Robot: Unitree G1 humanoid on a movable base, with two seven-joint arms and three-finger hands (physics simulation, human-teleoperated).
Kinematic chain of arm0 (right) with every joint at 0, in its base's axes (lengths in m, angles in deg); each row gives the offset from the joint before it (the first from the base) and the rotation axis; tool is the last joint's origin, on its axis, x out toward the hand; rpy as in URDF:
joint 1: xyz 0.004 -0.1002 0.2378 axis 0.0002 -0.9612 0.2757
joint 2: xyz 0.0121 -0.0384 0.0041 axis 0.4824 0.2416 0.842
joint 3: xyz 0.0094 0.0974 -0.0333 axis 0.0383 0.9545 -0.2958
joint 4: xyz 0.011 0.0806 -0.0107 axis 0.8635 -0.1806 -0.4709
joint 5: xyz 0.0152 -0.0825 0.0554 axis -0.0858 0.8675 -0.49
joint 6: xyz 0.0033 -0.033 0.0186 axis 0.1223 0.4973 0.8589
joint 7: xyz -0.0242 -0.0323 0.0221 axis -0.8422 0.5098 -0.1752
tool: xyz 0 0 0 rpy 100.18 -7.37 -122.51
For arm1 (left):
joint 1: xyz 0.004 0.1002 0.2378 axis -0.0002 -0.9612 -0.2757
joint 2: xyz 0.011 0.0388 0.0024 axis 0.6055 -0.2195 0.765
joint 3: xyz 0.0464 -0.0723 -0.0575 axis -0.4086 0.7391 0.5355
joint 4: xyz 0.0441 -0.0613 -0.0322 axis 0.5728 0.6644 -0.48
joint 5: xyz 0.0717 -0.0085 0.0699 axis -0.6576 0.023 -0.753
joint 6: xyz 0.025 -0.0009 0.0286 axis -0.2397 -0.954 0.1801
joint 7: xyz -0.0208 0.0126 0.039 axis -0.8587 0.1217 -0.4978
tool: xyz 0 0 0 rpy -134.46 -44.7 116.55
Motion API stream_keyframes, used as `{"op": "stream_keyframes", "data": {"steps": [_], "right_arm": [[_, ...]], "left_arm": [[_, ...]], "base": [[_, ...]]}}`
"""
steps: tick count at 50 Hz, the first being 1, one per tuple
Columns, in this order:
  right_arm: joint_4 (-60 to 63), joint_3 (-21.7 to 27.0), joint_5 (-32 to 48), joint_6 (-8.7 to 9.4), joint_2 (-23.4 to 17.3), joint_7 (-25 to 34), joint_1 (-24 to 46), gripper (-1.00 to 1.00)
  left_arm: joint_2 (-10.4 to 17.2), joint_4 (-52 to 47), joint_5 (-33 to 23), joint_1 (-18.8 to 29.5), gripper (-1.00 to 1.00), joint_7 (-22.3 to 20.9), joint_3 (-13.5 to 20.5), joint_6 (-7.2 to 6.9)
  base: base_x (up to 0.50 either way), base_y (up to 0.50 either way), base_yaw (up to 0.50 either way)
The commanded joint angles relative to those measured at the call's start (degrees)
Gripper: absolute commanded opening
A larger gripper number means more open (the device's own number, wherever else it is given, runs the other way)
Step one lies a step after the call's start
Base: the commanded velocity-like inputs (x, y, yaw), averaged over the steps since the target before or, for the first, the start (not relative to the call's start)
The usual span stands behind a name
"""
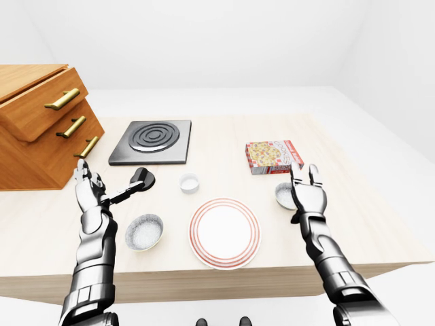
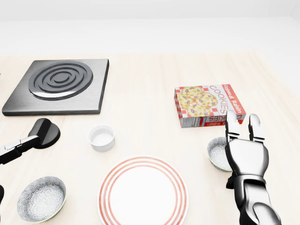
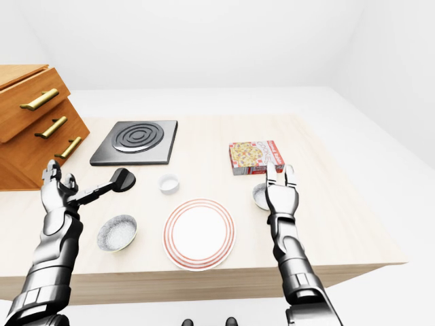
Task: Pick the akita bowl next to the plate and place it on the plate.
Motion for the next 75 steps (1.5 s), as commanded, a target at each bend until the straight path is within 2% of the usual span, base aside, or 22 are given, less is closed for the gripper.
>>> {"op": "stream_keyframes", "data": {"steps": [1,6,10,12,16,21,23,25,30,35,37,38,39,40,41,42,52,59,63,66,73,75], "right_arm": [[-2.9,-0.5,-0.3,0.0,-0.1,-1.2,1.9,1.0],[-4.7,-0.9,-0.4,0.0,0.2,-2.0,3.0,1.0],[-4.1,-1.2,-0.2,0.0,0.4,-1.7,2.8,1.0],[-4.6,-1.2,-0.4,0.0,0.4,-1.9,2.8,1.0],[-4.8,-1.2,-0.4,0.0,0.3,-2.0,3.0,1.0],[-4.8,-1.2,-0.7,0.0,0.4,-2.1,3.1,1.0],[-6.4,-1.1,-1.0,0.0,0.4,-2.8,3.7,1.0],[-7.4,-1.1,-1.5,0.0,0.4,-3.2,4.1,1.0],[-19.2,-1.5,-4.2,0.0,0.0,-4.6,8.7,1.0],[-25.1,-1.5,-8.7,0.0,-0.2,-4.6,11.4,1.0],[-26.7,-2.1,-9.4,0.0,-0.2,-4.6,11.9,1.0],[-27.5,-1.3,-11.7,-2.31,0.0,-4.6,12.1,1.0],[-27.5,-1.6,-12.2,-2.41,0.0,-4.6,12.2,1.0],[-28.8,-1.6,-12.8,-3.18,0.2,-4.6,12.5,-0.35],[-29.0,-1.7,-12.9,-3.24,0.2,-4.6,12.6,-0.35],[-29.7,-1.2,-14.3,-4.04,0.4,-4.6,12.5,-1.0],[-30.5,-2.4,-15.6,-6.16,-0.2,-4.6,12.9,-1.0],[-28.7,-2.5,-15.0,-8.89,-0.9,-4.6,13.4,-1.0],[-27.6,-3.7,-11.9,-7.35,-1.2,-4.6,13.9,-1.0],[-24.7,-3.5,-10.3,-5.68,-1.8,-4.6,13.9,-1.0],[-17.0,-2.8,-6.5,-2.69,-2.5,-4.6,12.2,-1.0],[-14.3,-2.3,-5.4,-1.83,-2.8,-4.6,11.6,-1.0]], "left_arm": [[-0.1,0.0,-0.4,0.0,1.0,-0.1,0.2,0.23],[-0.3,-2.4,-0.4,-0.7,1.0,0.5,0.1,-1.11],[-0.2,0.6,-0.9,0.0,1.0,-0.4,0.2,1.5],[-0.4,-2.7,-0.4,-1.1,1.0,0.3,-0.1,-0.73],[-0.4,-0.5,-0.8,-0.5,1.0,-0.2,0.1,0.9],[-0.6,-4.1,-0.8,-1.5,1.0,0.6,0.2,-1.53],[-0.6,-1.4,-1.1,-0.8,1.0,-0.1,0.3,0.52],[-0.6,-0.8,-1.1,-0.7,1.0,-0.1,0.2,0.95],[-0.8,-4.6,-1.3,-1.4,1.0,1.1,-0.1,-1.92],[-0.9,-2.6,-1.9,-0.6,1.0,0.9,-0.1,-0.59],[-0.8,-3.1,-1.9,-0.5,1.0,1.2,-0.1,-1.29],[-0.9,-1.8,-1.9,0.0,1.0,1.0,-0.2,-0.47],[-0.9,-1.6,-1.9,0.1,1.0,0.9,-0.3,-0.33],[-1.0,-2.6,-1.9,-0.1,1.0,1.2,-0.5,-1.02],[-1.0,-2.8,-1.9,-0.2,1.0,1.2,-0.5,-1.1],[-1.0,-3.2,-1.8,-0.3,1.0,1.2,-0.5,-1.39],[-1.3,-5.4,-1.4,-1.0,1.0,1.2,-0.2,-3.15],[-1.4,-4.6,-1.3,-1.3,1.0,0.2,-0.1,-2.26],[-1.1,-2.6,-1.1,-0.8,1.0,-0.3,0.0,-1.05],[-1.4,-6.6,-1.0,-1.9,1.0,0.7,-0.2,-3.66],[-1.3,-5.1,-1.1,-1.5,1.0,0.1,0.1,-2.86],[-1.4,-7.0,-1.1,-1.8,1.0,0.7,0.0,-4.3]], "base": [[0.0,0.0,0.0],[0.0,0.0,0.0],[0.0,0.0,0.0],[0.0,0.0,0.0],[0.0,0.0,0.0],[0.0,0.0,0.0],[0.0,0.0,0.0],[0.0,0.0,0.0],[0.0,0.0,0.0],[0.0,0.0,0.0],[0.0,0.0,0.0],[0.0,0.0,0.0],[0.0,0.0,0.01],[0.02,0.0,0.01],[0.0,0.0,0.0],[0.01,0.0,0.0],[0.0,0.0,0.0],[0.0,0.0,0.0],[0.0,0.0,0.0],[0.0,0.0,0.0],[0.0,0.0,0.0],[0.0,0.0,0.0]]}}
